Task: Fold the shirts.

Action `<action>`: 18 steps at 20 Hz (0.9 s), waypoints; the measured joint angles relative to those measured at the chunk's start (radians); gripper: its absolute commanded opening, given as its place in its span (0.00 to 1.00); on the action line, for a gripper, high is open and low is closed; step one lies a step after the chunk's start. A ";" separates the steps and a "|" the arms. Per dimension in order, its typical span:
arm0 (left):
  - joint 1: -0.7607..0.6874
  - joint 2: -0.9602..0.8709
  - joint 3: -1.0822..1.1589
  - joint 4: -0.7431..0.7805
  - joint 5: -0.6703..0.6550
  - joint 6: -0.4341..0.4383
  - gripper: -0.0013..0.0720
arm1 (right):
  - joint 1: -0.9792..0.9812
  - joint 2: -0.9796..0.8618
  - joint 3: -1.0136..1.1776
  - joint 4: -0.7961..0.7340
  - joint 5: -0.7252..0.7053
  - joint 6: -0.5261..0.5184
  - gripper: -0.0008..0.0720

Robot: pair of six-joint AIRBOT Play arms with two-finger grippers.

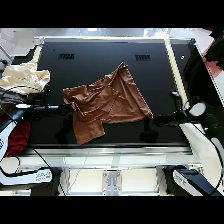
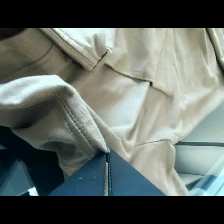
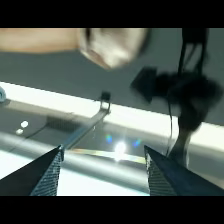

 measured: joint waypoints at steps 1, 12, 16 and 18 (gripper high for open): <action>0.000 0.000 0.000 0.000 -0.003 -0.002 0.04 | 0.027 -0.014 -0.018 0.002 -0.060 -0.007 0.80; 0.000 0.000 0.000 -0.001 -0.012 -0.032 0.04 | 0.112 -0.159 -0.067 -0.020 -0.510 -0.034 0.76; 0.000 0.000 0.000 0.000 -0.012 -0.035 0.04 | 0.116 -0.206 -0.065 0.013 -0.547 -0.036 0.19; 0.000 0.000 0.000 0.000 -0.012 -0.036 0.03 | 0.117 -0.216 -0.050 0.021 -0.557 -0.036 0.03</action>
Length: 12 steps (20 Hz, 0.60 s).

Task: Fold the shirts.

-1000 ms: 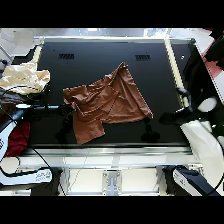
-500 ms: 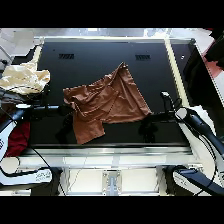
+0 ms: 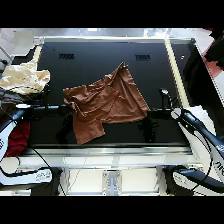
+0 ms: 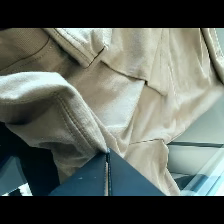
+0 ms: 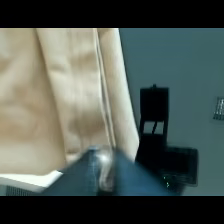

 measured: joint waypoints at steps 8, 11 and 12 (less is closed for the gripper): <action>0.079 0.192 0.105 -0.001 -0.138 -0.058 0.03 | -0.003 0.122 0.316 -0.108 0.188 0.000 0.03; 0.170 0.396 0.182 -0.003 -0.174 -0.108 0.03 | -0.003 0.275 0.470 -0.165 0.320 0.003 0.03; 0.201 0.463 0.208 -0.002 -0.178 -0.134 0.03 | -0.003 0.327 0.514 -0.174 0.354 0.006 0.03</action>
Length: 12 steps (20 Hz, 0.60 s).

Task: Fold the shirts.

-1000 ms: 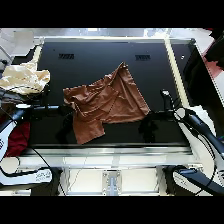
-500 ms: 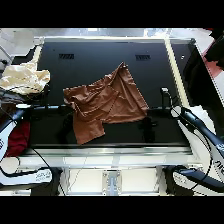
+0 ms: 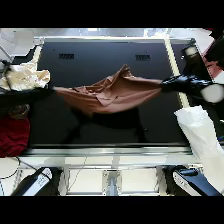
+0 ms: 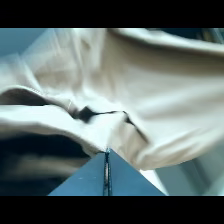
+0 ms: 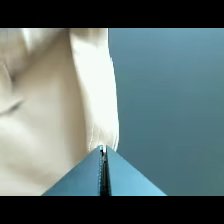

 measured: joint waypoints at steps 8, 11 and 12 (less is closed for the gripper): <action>0.200 0.398 0.341 -0.004 0.227 -0.156 0.03 | 0.000 0.283 0.399 -0.017 0.190 0.026 0.03; 0.221 0.393 0.466 -0.005 0.259 -0.239 0.03 | 0.000 0.272 0.521 -0.017 0.190 0.027 0.03; 0.225 0.373 0.491 -0.003 0.246 -0.280 0.03 | 0.000 0.257 0.545 -0.024 0.185 0.027 0.03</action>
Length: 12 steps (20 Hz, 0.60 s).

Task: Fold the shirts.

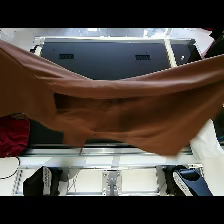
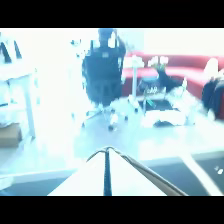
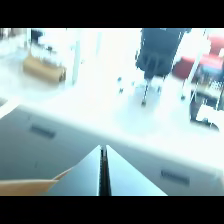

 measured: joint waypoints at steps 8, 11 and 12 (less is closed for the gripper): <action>-0.138 -0.412 0.037 0.124 -0.272 -0.193 0.03 | 0.000 -0.428 0.052 -0.092 0.090 0.015 0.03; -0.279 -0.642 0.037 0.191 -0.201 -0.208 0.03 | 0.000 -0.680 0.048 -0.106 0.094 0.026 0.03; -0.327 -0.724 0.037 0.206 -0.155 -0.212 0.03 | 0.000 -0.767 0.048 -0.109 0.075 0.037 0.03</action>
